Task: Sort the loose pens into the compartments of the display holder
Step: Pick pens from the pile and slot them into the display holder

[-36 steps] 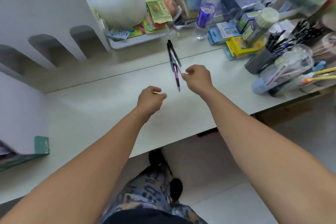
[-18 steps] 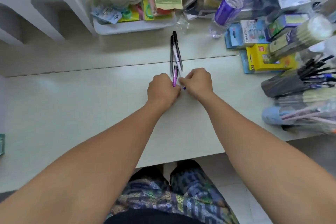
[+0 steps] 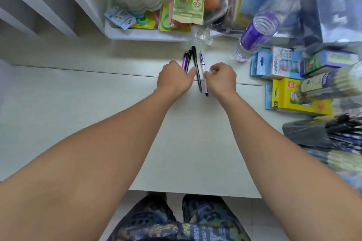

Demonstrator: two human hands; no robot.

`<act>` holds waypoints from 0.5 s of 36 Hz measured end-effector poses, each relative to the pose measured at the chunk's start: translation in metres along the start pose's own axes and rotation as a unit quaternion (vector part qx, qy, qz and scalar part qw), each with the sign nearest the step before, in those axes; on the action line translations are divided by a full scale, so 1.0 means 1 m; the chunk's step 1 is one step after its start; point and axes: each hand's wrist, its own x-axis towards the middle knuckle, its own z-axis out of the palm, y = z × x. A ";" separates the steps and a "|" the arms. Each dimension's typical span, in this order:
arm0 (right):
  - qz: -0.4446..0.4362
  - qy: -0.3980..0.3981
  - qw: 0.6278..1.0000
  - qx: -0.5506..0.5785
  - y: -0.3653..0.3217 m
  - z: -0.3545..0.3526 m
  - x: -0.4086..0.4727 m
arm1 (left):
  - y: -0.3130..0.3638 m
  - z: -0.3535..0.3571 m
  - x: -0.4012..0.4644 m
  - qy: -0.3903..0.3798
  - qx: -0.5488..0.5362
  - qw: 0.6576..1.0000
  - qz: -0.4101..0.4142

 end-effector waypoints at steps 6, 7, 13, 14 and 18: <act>0.106 -0.007 0.978 0.179 0.025 -0.013 0.015 | 0.036 0.025 -0.007 0.024 0.068 0.997 -0.028; 0.112 -0.007 0.974 0.199 0.029 -0.016 0.009 | 0.042 0.029 -0.006 0.024 0.065 0.997 -0.033; 0.118 0.029 0.949 0.292 0.061 -0.024 -0.028 | 0.069 0.044 -0.005 -0.005 0.107 0.994 -0.017; 0.108 0.033 0.949 0.293 0.066 -0.023 -0.033 | 0.069 0.046 -0.005 -0.010 0.141 0.990 -0.001; 0.077 0.030 0.957 0.278 0.081 -0.018 -0.049 | 0.069 0.041 -0.023 -0.036 0.216 0.974 0.059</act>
